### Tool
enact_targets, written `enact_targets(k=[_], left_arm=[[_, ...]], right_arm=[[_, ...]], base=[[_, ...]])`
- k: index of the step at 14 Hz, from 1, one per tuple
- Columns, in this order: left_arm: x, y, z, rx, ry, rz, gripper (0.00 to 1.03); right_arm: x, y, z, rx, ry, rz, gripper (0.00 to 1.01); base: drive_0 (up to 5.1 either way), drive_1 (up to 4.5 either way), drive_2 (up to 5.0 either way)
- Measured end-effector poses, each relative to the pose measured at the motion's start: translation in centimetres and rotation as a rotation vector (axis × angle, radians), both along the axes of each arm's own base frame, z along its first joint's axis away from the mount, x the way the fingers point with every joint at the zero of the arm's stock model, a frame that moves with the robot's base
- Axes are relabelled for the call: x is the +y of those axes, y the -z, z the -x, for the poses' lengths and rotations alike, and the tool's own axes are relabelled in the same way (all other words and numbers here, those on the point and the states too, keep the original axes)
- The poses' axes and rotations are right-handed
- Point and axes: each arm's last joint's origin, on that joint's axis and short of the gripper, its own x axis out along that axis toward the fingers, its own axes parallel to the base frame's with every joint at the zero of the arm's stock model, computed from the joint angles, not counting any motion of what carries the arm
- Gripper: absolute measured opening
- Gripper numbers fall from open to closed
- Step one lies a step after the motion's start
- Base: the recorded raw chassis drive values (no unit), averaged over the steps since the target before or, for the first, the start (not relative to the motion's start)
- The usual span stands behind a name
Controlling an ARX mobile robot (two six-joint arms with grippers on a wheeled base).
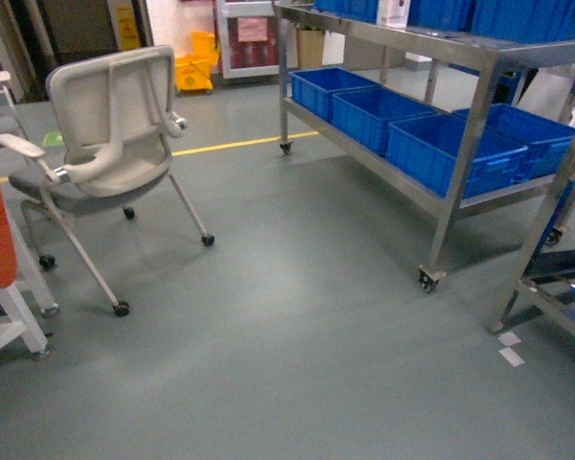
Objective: Pick red block from blue box to shelf
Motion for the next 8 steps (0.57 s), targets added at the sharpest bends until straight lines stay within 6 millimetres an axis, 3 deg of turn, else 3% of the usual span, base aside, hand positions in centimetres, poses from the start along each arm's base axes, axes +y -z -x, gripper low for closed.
enact_targets(k=[8], left_arm=[[0.00,0.00,0.00,0.000,0.000,0.000,0.98]], right_arm=[[0.00,0.00,0.00,0.000,0.000,0.000,0.35]], base=[[-1.5,-1.52,-1.5]])
